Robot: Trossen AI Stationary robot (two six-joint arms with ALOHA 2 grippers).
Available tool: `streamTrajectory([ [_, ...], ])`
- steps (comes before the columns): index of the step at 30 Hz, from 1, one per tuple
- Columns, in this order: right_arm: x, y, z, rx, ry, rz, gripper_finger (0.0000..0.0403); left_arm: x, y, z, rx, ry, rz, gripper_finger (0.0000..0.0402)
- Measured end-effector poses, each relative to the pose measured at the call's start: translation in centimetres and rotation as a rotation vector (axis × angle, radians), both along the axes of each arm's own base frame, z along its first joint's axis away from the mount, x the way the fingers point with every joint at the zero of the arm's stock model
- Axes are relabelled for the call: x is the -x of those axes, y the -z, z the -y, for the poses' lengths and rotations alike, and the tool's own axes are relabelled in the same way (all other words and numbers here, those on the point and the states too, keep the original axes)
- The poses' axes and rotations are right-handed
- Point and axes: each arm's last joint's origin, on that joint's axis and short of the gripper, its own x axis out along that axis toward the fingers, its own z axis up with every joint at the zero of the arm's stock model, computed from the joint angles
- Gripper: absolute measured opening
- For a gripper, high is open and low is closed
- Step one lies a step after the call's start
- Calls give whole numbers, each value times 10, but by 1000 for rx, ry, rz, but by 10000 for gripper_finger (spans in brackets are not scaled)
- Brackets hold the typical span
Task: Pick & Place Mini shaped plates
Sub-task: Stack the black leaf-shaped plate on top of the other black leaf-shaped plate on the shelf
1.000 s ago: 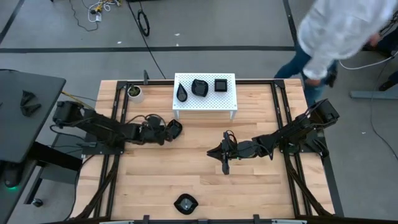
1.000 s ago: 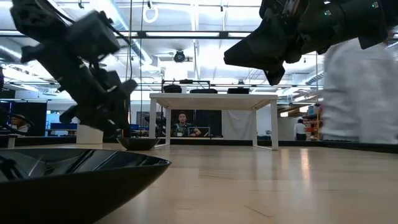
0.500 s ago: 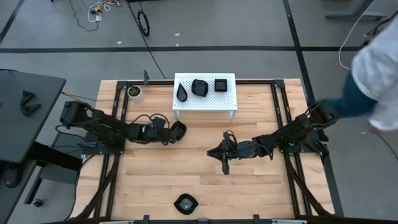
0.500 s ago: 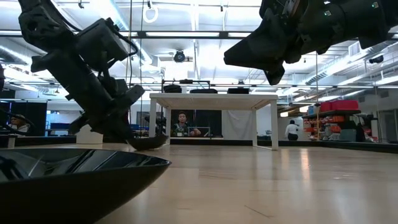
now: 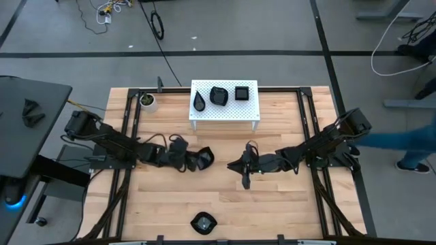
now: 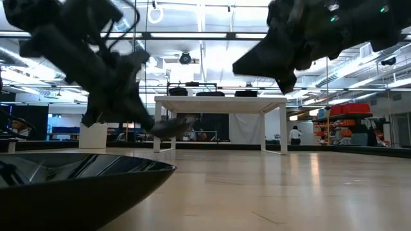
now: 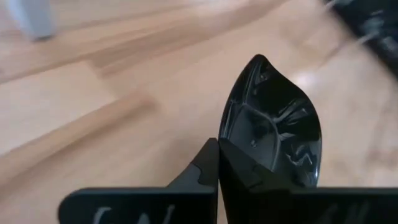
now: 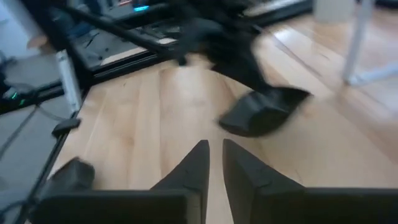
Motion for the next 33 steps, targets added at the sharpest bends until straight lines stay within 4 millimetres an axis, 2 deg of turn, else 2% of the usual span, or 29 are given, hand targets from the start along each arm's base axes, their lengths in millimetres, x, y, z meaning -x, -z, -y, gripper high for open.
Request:
streamTrajectory([
  [6, 0, 9, 13, -54, 87, -88, 92, -13, -25, 26, -106, -15, 100, 3],
  [12, -5, -6, 12, 27, 44, 62, 161, -26, -36, 37, -207, -52, 125, 3],
  [17, -6, -10, 15, 130, 110, 95, 180, -46, -40, 45, -247, -38, 119, 3],
  [21, -5, -6, 18, 192, 192, 48, 167, -58, -45, 49, -283, -31, 115, 3],
  [25, -4, -4, 19, 209, 193, 25, 139, -61, -49, 50, -296, -29, 118, 3],
  [33, -3, -3, 19, 233, 202, 11, 40, -61, -49, 50, -300, -26, 118, 13],
])
